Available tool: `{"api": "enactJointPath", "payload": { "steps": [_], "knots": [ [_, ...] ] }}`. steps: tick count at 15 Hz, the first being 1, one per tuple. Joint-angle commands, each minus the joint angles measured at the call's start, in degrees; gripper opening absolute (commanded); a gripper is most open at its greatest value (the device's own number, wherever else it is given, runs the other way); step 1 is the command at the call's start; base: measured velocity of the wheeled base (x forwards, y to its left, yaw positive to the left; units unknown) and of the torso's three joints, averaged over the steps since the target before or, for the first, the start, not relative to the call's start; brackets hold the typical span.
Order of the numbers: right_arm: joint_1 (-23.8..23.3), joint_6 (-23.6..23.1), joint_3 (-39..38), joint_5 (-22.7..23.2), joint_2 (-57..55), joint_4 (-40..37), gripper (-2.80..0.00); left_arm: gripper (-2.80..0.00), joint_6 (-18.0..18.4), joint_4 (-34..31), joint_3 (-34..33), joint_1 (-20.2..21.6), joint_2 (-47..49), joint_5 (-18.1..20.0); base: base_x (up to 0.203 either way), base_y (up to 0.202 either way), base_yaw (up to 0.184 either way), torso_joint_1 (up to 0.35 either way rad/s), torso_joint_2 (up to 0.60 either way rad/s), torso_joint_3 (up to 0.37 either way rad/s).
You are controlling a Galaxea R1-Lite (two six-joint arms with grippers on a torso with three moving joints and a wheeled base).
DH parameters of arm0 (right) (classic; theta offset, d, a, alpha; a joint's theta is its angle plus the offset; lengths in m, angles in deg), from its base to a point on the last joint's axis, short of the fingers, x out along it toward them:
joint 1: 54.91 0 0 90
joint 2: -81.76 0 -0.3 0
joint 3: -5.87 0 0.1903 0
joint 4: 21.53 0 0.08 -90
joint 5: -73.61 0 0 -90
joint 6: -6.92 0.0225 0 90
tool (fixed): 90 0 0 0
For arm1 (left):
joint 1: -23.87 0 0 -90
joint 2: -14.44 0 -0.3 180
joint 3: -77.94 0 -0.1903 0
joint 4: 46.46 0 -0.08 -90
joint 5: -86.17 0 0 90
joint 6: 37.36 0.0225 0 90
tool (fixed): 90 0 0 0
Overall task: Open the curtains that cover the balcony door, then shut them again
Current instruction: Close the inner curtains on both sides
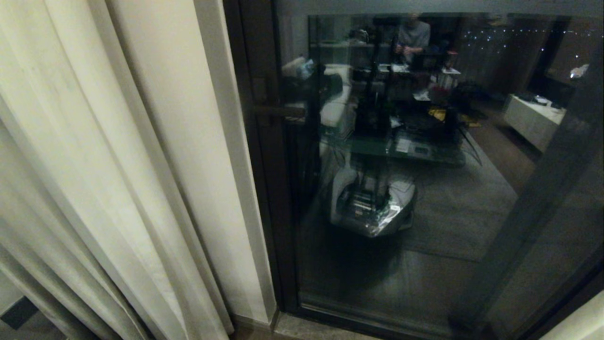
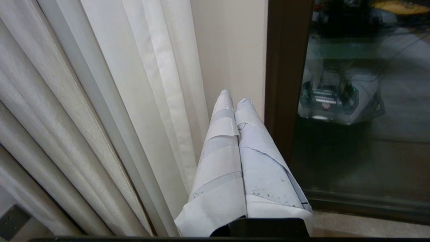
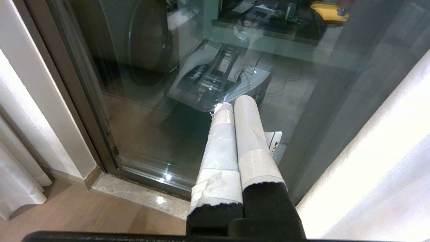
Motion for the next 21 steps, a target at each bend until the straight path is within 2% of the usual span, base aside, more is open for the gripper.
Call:
{"api": "enactJointPath", "payload": {
  "steps": [1, 6, 8, 11, 14, 17, 18, 21],
  "knots": [
    [0.1, 0.0, 0.0, 0.0, -0.1, 0.0, -2.80, -2.80, -0.1, 0.2, -0.3, 0.0, 0.0, -0.2, 0.000, 0.000, 0.000, 0.000, 0.00, 0.000],
    [0.1, 0.0, 0.0, 0.0, -0.1, 0.0, -2.80, -2.80, 0.2, -0.1, 2.9, 0.0, 0.1, 0.2, 0.000, 0.000, 0.000, 0.000, 0.00, 0.000],
    [0.1, 0.0, 0.0, 0.0, -0.1, 0.0, -2.80, -2.80, -0.3, -0.1, 5.8, 0.0, 3.6, -0.4, 0.000, 0.000, 0.000, 0.000, 0.00, 0.000],
    [0.1, 0.0, 0.0, 0.0, -0.1, 0.0, -2.80, -2.80, -4.3, -0.1, 12.9, 0.3, 12.0, -1.5, 0.000, 0.000, 0.000, 0.000, 0.00, 0.000],
    [0.1, 0.0, 0.0, 0.0, -0.1, 0.0, -2.80, -2.80, -5.7, 0.3, 21.0, 2.4, 21.9, -3.1, 0.000, 0.000, 0.000, 0.000, 0.00, 0.000],
    [0.1, 0.0, 0.0, 0.0, -0.1, 0.0, -2.80, -2.80, -7.2, 1.6, 32.8, 2.8, 34.1, -4.0, 0.000, 0.000, 0.000, 0.000, 0.00, 0.000],
    [0.1, 0.0, 0.0, 0.0, -0.1, 0.0, -2.80, -2.80, -7.5, 2.5, 36.8, 3.1, 38.1, -5.8, 0.000, 0.000, 0.000, 0.000, 0.00, 0.000],
    [0.1, 0.0, 0.0, 0.0, -0.1, 0.0, -2.80, -2.80, -8.3, 5.5, 48.5, 4.2, 48.2, -17.0, 0.000, 0.000, 0.000, 0.000, 0.00, 0.000]
  ]
}}
